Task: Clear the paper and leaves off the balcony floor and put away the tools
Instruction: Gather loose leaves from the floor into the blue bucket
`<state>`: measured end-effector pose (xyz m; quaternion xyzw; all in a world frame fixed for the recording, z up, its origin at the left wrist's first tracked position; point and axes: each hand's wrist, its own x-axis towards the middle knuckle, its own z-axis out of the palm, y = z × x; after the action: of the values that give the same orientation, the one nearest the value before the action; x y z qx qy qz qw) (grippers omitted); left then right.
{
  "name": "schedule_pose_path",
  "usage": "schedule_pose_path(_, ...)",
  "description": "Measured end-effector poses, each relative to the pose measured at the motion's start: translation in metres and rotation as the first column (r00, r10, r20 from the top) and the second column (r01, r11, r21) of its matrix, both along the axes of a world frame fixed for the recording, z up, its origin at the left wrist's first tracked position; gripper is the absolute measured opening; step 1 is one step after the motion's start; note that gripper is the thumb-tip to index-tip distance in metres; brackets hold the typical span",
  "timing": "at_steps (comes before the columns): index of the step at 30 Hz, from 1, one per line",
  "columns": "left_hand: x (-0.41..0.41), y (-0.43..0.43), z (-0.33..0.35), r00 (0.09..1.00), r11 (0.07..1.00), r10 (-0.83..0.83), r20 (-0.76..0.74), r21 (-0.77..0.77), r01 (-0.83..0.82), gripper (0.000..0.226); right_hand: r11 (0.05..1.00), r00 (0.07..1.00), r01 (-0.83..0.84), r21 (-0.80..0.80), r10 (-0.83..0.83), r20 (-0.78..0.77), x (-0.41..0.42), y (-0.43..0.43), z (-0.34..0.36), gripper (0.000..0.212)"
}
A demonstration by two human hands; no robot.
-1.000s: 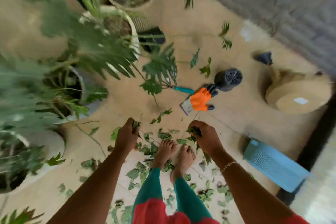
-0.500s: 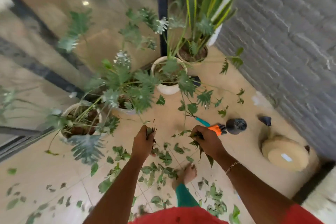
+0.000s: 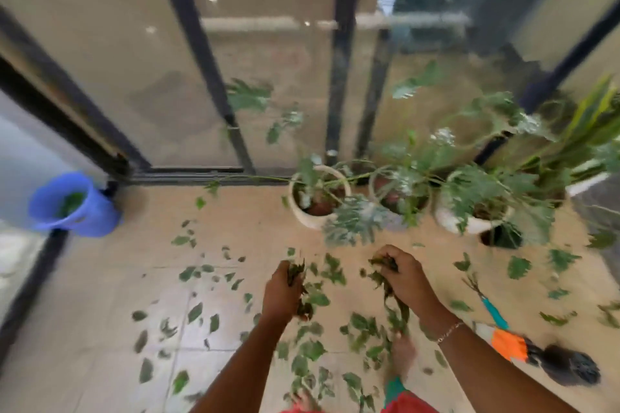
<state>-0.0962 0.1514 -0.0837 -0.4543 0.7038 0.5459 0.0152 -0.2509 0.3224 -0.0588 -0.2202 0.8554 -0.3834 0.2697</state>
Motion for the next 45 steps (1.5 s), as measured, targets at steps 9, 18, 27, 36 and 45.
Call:
schedule_pose_path(9, 0.166, -0.102, 0.059, 0.882, 0.88, 0.468, -0.054, -0.057, -0.471, 0.011, 0.869, 0.868, -0.495, 0.008, 0.495, 0.036, 0.113, -0.198, 0.033, 0.022)
schedule_pose_path(18, 0.247, -0.243, 0.062, 0.662, 0.663, 0.744, -0.09, -0.019, -0.748, 0.02, 0.716, 0.716, -0.696, -0.043, 0.698, 0.028, 0.185, -0.401, 0.039, 0.035)
schedule_pose_path(27, 0.294, -0.415, 0.079, 0.536, 0.54, 0.84, -0.088, 0.035, -0.841, 0.019, 0.58, 0.581, -0.814, 0.037, 0.813, 0.045, 0.219, -0.591, 0.05, 0.025)
schedule_pose_path(36, 0.369, -0.58, 0.063, 0.553, 0.554, 0.833, -0.034, 0.073, -0.83, 0.014, 0.683, 0.685, -0.729, 0.058, 0.726, 0.058, 0.279, -0.741, 0.025, 0.038)
schedule_pose_path(45, 0.401, -0.748, 0.064, 0.7, 0.699, 0.714, -0.018, 0.086, -0.71, 0.014, 0.855, 0.843, -0.518, -0.006, 0.512, 0.166, 0.326, -0.872, 0.015, 0.019)
